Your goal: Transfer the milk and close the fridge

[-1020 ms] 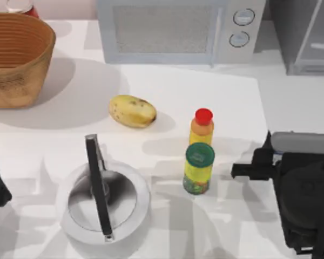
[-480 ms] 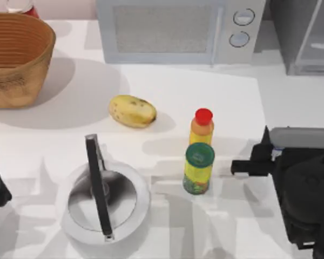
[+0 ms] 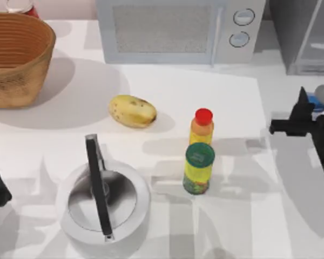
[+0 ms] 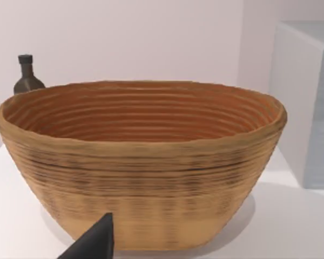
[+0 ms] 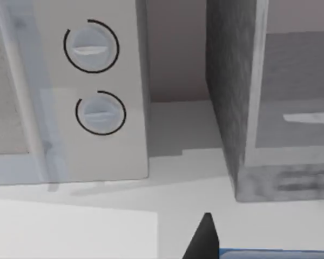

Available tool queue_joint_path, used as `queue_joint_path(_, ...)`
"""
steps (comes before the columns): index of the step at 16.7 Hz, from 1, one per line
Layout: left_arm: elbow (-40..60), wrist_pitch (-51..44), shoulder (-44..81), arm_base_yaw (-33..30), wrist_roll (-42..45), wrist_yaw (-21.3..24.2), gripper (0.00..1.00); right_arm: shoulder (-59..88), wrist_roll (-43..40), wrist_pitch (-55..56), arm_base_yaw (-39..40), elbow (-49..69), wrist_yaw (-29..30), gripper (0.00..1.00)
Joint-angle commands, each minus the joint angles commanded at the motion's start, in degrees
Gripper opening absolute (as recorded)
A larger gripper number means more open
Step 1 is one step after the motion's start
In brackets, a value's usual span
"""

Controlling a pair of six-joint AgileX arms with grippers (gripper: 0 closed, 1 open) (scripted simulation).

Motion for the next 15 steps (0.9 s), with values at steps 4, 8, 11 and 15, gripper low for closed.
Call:
queue_joint_path(4, 0.0, 0.0, 0.0, 0.0, 0.0, 0.0, 1.00, -3.9, -3.0, -2.0, -10.7, 0.9, -10.8, 0.00)
queue_joint_path(8, 0.0, 0.0, 0.0, 0.0, 0.0, 0.0, 1.00, -8.9, -5.4, -3.9, -20.0, 2.4, -20.1, 0.00)
queue_joint_path(11, 0.0, 0.0, 0.0, 0.0, 0.0, 0.0, 1.00, -9.9, -5.6, -4.4, -21.1, 2.7, -21.2, 0.00)
queue_joint_path(15, 0.0, 0.0, 0.0, 0.0, 0.0, 0.0, 1.00, -9.2, -5.5, -4.3, -21.3, 3.3, -21.2, 0.00)
